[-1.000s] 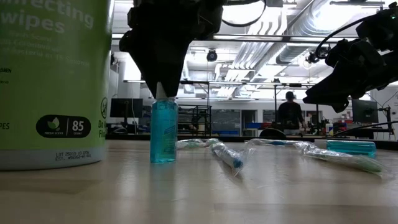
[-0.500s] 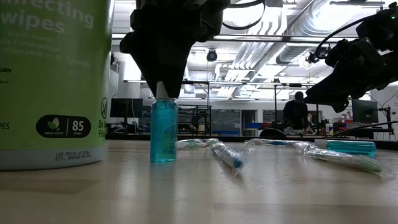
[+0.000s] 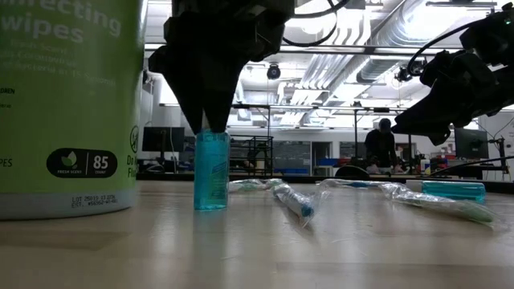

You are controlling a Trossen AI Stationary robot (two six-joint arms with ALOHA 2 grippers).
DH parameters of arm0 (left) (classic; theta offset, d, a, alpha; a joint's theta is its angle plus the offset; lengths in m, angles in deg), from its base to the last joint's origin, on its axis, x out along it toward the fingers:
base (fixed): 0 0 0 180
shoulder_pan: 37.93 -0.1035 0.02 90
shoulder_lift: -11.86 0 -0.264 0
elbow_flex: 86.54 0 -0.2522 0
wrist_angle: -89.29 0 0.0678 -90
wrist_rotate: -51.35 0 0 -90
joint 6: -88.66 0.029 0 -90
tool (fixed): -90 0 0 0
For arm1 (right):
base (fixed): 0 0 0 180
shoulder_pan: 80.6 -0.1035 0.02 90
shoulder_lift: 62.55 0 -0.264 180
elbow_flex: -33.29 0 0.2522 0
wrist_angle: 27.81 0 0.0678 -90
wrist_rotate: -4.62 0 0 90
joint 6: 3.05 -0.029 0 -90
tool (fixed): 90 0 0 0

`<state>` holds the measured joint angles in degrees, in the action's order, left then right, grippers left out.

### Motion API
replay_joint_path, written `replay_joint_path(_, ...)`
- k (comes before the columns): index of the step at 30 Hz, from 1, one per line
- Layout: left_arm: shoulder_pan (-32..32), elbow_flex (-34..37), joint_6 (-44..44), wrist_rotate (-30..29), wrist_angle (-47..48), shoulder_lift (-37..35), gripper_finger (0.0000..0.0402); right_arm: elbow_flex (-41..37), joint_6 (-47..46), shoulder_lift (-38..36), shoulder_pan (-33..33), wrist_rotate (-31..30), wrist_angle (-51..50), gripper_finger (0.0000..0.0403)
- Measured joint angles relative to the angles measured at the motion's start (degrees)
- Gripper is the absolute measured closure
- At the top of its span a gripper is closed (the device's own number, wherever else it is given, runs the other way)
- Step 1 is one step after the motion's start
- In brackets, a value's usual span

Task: Pick & Place toothbrushing station
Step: Put the bottom blue mouthwash into the black mesh mesh mesh organizer

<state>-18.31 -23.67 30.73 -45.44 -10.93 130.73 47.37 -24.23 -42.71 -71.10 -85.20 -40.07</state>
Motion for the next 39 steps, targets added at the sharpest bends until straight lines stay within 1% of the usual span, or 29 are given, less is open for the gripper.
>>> replay_joint_path(11,-0.38,0.04,-0.01,-0.02,-0.31,0.0,0.0241,0.01,0.02,-0.01,0.0,0.01,0.01,0.0268)
replay_joint_path(19,-1.38,0.04,-2.19,-0.04,-0.8,0.0,0.0241,0.0,-0.01,-0.02,0.0,0.0,0.02,0.0268)
replay_joint_path(26,-1.36,0.04,-6.32,0.53,-0.74,0.0,0.0241,0.01,-0.01,-0.02,0.0,0.0,0.01,0.0268)
replay_joint_path(36,-1.36,0.05,-6.8,0.68,-0.72,0.0,0.0241,0.01,0.01,0.0,0.0,0.0,0.01,0.0268)
replay_joint_path(39,-1.36,0.05,-7.18,1.2,-0.58,0.64,0.0248,0.02,0.01,0.0,0.0,0.02,0.01,0.0268)
